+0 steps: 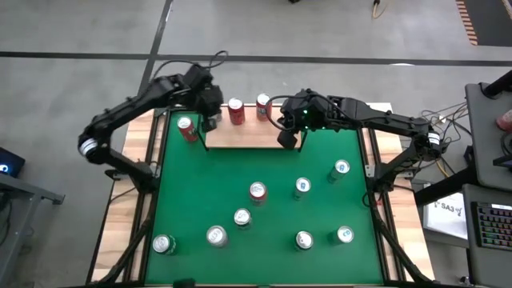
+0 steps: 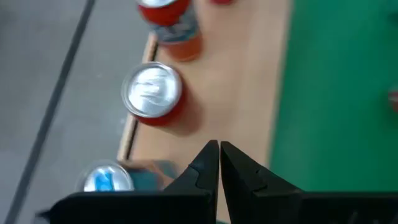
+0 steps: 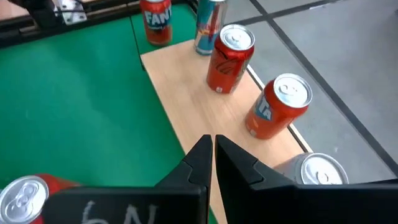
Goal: Pick and place cans onto a shelf
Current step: Put the red soda can on the shelf
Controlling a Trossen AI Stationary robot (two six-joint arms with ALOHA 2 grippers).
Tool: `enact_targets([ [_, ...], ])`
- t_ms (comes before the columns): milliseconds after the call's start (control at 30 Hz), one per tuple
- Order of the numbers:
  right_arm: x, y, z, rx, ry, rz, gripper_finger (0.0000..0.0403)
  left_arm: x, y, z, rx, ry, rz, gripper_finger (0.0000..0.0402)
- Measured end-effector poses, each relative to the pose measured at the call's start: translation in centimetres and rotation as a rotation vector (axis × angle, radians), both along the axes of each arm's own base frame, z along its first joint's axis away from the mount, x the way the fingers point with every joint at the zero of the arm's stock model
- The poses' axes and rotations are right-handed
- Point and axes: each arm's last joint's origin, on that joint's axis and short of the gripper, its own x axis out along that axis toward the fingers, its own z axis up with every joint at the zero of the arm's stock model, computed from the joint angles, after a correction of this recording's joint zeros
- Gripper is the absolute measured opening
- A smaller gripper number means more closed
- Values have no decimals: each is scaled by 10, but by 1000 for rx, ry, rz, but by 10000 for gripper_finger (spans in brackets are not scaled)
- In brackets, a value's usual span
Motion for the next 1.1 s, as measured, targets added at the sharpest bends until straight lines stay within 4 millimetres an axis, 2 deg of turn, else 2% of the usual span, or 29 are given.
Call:
enact_targets([
  [267, -7, 2, -1, 14, 50, 2, 12, -39, -31, 37, 20, -112, 43, 0],
  [400, -15, 4, 2, 35, 63, -12, 12, -49, -38, 46, 46, -149, 45, 0],
  [533, -23, 5, 8, 41, 48, -21, 12, -51, -40, 51, 56, -193, 63, 0],
  [733, -25, 7, 12, 22, 20, -9, 12, -28, -22, 46, 91, -322, 100, 0],
  [1100, -20, 6, 9, 20, 33, -5, 12, 30, 24, -15, 82, -247, 108, 0],
])
